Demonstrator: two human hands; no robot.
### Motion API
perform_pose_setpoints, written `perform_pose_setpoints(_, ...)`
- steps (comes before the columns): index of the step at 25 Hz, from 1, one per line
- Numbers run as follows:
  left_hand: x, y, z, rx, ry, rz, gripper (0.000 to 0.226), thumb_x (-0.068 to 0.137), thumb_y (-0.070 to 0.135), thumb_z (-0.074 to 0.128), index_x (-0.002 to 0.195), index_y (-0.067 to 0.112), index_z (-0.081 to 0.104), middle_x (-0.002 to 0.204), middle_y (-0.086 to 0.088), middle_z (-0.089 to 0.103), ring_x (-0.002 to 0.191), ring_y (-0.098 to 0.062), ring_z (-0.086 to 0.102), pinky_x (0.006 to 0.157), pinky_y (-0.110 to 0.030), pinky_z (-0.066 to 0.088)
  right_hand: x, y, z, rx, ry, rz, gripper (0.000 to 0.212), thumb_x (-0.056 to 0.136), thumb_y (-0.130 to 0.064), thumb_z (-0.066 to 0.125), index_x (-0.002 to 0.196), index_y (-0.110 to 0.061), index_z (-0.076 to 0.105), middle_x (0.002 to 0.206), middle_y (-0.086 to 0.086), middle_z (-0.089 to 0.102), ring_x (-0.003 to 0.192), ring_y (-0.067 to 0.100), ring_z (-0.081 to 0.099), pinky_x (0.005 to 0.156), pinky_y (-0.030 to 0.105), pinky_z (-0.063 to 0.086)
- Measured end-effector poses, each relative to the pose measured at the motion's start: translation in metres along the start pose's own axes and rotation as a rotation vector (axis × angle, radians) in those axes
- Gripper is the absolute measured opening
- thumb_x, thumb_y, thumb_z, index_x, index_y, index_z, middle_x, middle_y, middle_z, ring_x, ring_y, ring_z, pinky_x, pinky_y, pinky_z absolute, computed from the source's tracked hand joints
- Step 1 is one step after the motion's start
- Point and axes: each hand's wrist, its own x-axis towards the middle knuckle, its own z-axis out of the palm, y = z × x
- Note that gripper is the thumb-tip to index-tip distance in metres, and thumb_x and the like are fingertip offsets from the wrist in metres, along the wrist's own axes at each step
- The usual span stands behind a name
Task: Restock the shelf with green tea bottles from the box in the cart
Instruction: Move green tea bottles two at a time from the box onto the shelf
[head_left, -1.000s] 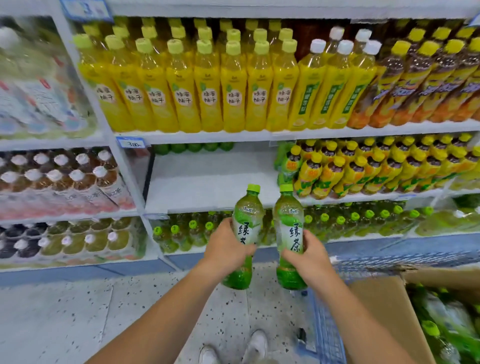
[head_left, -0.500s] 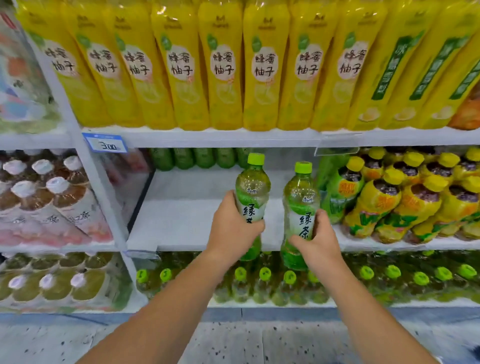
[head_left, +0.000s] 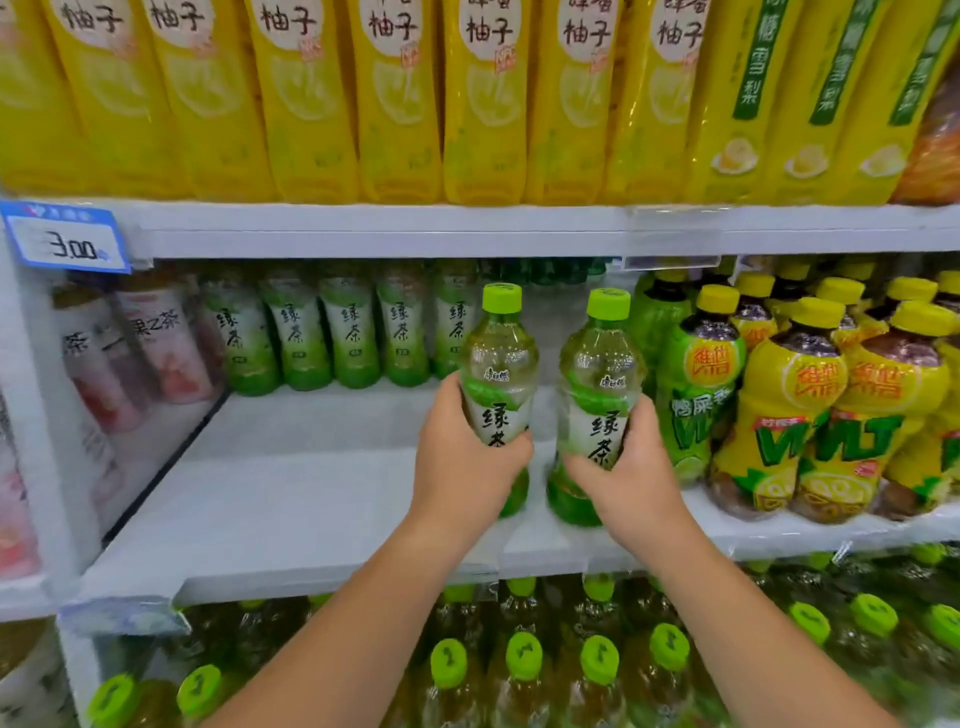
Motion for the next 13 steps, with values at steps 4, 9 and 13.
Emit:
perform_pose_setpoints(4, -0.003, -0.024, -0.007, 0.017, -0.073, 0.075, 0.06, 0.073, 0.03, 0.087, 0.119, 0.045, 0.053, 0.114, 0.021, 0.064, 0.103, 0.008, 0.06, 0.085, -0.018, 0.051, -0.004, 0.014, 0.001, -0.023, 0.003, -0.089, 0.06, 0.083, -0.009, 0.074, 0.128, -0.032, 0.042, 0.111, -0.015, 0.063, 0.097, -0.008, 0.061, 0.08, 0.015, 0.049)
perform_pose_setpoints(9, -0.01, -0.042, -0.024, 0.158, -0.126, 0.074, 0.059, 0.072, 0.042, 0.086, 0.124, 0.043, 0.059, 0.122, 0.013, 0.058, 0.106, 0.002, 0.057, 0.088, -0.018, 0.049, -0.016, 0.022, -0.002, -0.11, 0.029, -0.096, 0.066, 0.079, -0.031, 0.081, 0.133, -0.033, 0.043, 0.12, -0.016, 0.057, 0.109, 0.0, 0.058, 0.086, 0.017, 0.046)
perform_pose_setpoints(13, -0.019, -0.041, -0.023, 0.261, -0.097, 0.133, 0.04, 0.076, 0.037, 0.084, 0.11, 0.041, 0.063, 0.109, 0.015, 0.057, 0.093, 0.011, 0.054, 0.071, -0.004, 0.043, -0.021, 0.02, 0.002, -0.198, 0.077, -0.116, 0.052, 0.079, -0.028, 0.082, 0.116, -0.039, 0.047, 0.107, -0.021, 0.061, 0.096, -0.009, 0.057, 0.073, 0.011, 0.043)
